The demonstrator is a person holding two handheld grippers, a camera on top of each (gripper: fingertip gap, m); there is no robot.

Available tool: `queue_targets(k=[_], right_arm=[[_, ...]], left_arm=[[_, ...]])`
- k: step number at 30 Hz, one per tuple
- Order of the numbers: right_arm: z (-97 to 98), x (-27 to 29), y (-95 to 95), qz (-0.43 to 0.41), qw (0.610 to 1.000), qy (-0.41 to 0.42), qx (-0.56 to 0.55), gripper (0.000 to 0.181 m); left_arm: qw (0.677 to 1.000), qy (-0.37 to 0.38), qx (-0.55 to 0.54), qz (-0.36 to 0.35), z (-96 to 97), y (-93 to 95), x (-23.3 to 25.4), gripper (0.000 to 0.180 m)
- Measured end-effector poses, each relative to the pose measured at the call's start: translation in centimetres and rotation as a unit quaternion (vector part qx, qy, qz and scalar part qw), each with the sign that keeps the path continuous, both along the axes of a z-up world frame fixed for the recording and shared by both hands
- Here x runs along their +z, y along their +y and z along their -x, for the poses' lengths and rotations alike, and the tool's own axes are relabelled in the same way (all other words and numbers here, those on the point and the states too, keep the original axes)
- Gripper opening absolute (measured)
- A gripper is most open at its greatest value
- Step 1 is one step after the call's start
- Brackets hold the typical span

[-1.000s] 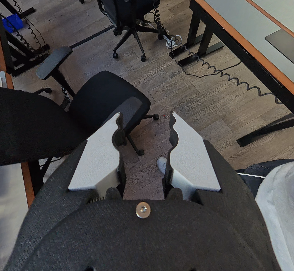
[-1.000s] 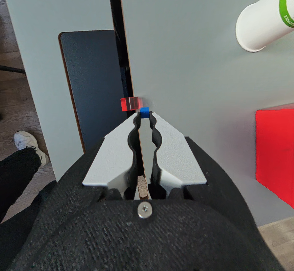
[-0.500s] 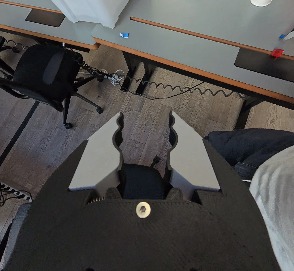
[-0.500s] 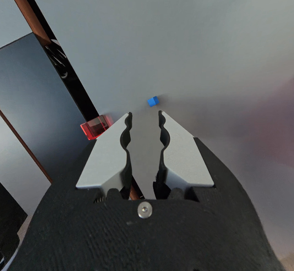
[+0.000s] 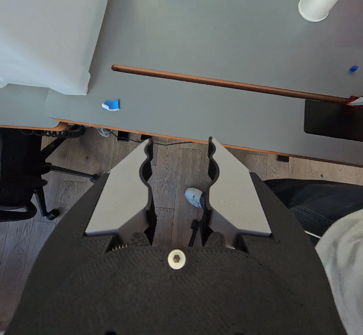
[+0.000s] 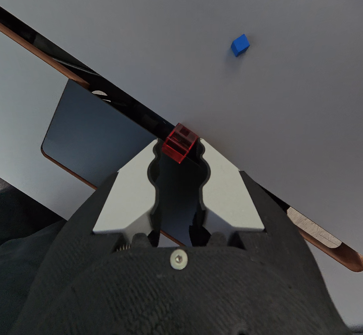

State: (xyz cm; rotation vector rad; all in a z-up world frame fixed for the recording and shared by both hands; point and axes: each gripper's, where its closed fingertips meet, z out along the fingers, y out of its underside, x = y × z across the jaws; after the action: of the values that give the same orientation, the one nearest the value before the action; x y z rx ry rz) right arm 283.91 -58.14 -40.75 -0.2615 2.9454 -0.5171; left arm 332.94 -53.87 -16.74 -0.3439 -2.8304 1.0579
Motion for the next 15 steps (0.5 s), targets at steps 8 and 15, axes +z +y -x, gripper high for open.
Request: queue_targets(k=[8,15], right_arm=[[-3.7,2.6,-0.6,0.034,0.999,0.014,-0.012,0.03],[-10.5,5.9,-13.5,0.18,0.982,0.049,0.016,0.03]], left_arm=[[0.991,-0.023,0.071,-0.109,-11.9,-12.9,-17.0,0.065],[0.993,0.042,-0.028,-0.111,-10.0,-16.2,-18.7,0.053]])
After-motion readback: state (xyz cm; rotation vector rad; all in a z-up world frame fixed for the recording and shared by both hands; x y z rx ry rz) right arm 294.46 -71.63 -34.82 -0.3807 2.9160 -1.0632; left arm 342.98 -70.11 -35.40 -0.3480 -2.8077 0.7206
